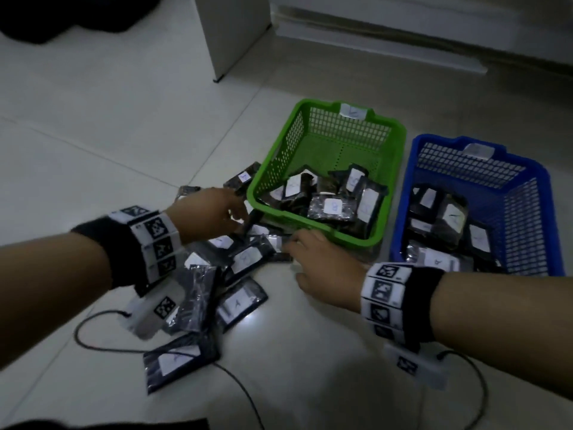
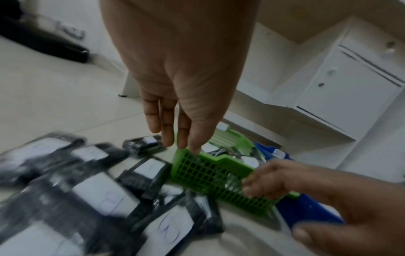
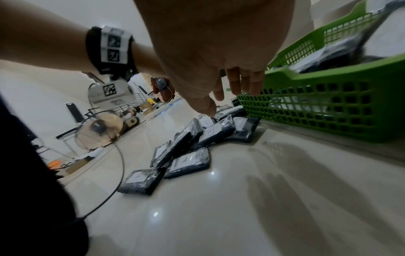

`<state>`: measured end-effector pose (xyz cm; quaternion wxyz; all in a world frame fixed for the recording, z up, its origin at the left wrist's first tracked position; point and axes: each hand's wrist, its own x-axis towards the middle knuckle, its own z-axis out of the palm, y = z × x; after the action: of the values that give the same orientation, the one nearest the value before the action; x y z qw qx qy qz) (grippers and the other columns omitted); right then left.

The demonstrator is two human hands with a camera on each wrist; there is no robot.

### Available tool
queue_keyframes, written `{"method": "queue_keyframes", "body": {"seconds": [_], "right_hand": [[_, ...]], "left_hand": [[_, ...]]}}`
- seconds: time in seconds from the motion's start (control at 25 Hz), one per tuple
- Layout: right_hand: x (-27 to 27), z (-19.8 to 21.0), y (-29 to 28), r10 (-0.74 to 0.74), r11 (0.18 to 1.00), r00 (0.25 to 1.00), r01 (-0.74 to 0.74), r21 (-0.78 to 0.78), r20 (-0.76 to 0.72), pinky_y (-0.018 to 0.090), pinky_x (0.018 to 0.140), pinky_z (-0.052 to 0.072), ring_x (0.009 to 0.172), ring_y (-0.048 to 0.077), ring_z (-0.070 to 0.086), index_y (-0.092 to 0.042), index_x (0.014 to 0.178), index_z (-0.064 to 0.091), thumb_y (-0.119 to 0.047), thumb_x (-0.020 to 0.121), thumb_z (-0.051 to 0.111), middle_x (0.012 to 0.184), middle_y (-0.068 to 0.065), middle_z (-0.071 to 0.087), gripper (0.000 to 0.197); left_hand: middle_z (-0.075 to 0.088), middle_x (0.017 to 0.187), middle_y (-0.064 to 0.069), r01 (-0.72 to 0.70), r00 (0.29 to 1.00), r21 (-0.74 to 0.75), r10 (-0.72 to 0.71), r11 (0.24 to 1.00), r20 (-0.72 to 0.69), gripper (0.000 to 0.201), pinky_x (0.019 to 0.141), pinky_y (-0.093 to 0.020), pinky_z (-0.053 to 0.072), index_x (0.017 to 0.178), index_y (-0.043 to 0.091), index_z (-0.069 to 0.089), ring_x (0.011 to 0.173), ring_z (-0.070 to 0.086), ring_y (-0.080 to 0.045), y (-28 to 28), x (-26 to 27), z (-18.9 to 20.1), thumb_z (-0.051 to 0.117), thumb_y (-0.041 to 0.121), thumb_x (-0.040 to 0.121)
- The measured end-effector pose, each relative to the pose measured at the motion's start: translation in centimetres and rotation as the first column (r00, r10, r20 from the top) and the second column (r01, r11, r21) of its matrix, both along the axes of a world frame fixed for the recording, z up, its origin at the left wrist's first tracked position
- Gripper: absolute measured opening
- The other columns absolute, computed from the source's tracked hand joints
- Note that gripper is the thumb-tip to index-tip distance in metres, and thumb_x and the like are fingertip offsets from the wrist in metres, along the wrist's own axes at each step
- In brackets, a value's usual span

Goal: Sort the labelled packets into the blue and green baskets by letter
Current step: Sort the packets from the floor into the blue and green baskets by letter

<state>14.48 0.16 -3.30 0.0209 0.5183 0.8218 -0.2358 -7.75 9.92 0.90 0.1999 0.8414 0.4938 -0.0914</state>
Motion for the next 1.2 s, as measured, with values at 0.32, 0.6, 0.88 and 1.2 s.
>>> {"method": "queue_keyframes", "body": {"seconds": [0.32, 0.6, 0.88, 1.2], "right_hand": [[-5.8, -6.7, 2.4, -0.377, 0.924, 0.921, 0.381, -0.023, 0.093, 0.037, 0.11, 0.031, 0.134, 0.03, 0.03, -0.013, 0.143, 0.03, -0.006, 0.089, 0.05, 0.146, 0.011, 0.033, 0.059], [-5.2, -3.9, 1.6, -0.723, 0.69, 0.632, 0.653, -0.312, -0.278, 0.016, 0.058, 0.046, 0.082, 0.012, 0.059, -0.017, 0.122, 0.052, -0.018, 0.092, 0.057, 0.112, 0.001, 0.06, 0.031], [-3.1, 0.3, 3.1, -0.761, 0.577, 0.308, 0.724, -0.377, -0.571, 0.025, 0.066, 0.058, 0.073, 0.011, 0.068, -0.016, 0.114, 0.057, -0.017, 0.09, 0.062, 0.105, 0.002, 0.069, 0.025], [1.6, -0.2, 4.8, -0.788, 0.475, 0.285, 0.845, -0.246, -0.546, 0.046, 0.078, 0.058, 0.089, 0.023, 0.069, -0.02, 0.128, 0.052, -0.02, 0.085, 0.063, 0.104, 0.003, 0.071, 0.044]], "left_hand": [[0.055, 0.124, 0.005, -0.053, 0.992, 0.012, 0.054, 0.999, -0.112, 0.059, 0.097, -0.039, 0.038, 0.125, 0.028, 0.046, 0.116, 0.049, -0.021, -3.7, -1.5, -9.5, 0.066, 0.05, 0.074], [0.063, 0.083, 0.002, -0.249, 0.826, -0.326, 0.376, 0.912, 0.42, 0.019, 0.071, -0.028, 0.048, 0.091, 0.022, 0.057, 0.076, 0.059, -0.014, -2.3, -2.1, -7.1, 0.06, 0.041, 0.087], [0.058, 0.077, -0.004, -0.295, 0.26, -0.611, 0.677, 0.734, 0.688, 0.002, 0.069, -0.038, 0.049, 0.091, 0.016, 0.059, 0.07, 0.054, -0.018, -1.3, 1.4, -3.4, 0.057, 0.016, 0.092], [0.061, 0.091, -0.004, -0.324, 0.447, -0.458, 0.561, 0.828, 0.697, 0.049, 0.065, -0.028, 0.051, 0.126, 0.02, 0.044, 0.074, 0.06, -0.015, 1.0, 7.3, -4.3, 0.065, 0.007, 0.084]]}}
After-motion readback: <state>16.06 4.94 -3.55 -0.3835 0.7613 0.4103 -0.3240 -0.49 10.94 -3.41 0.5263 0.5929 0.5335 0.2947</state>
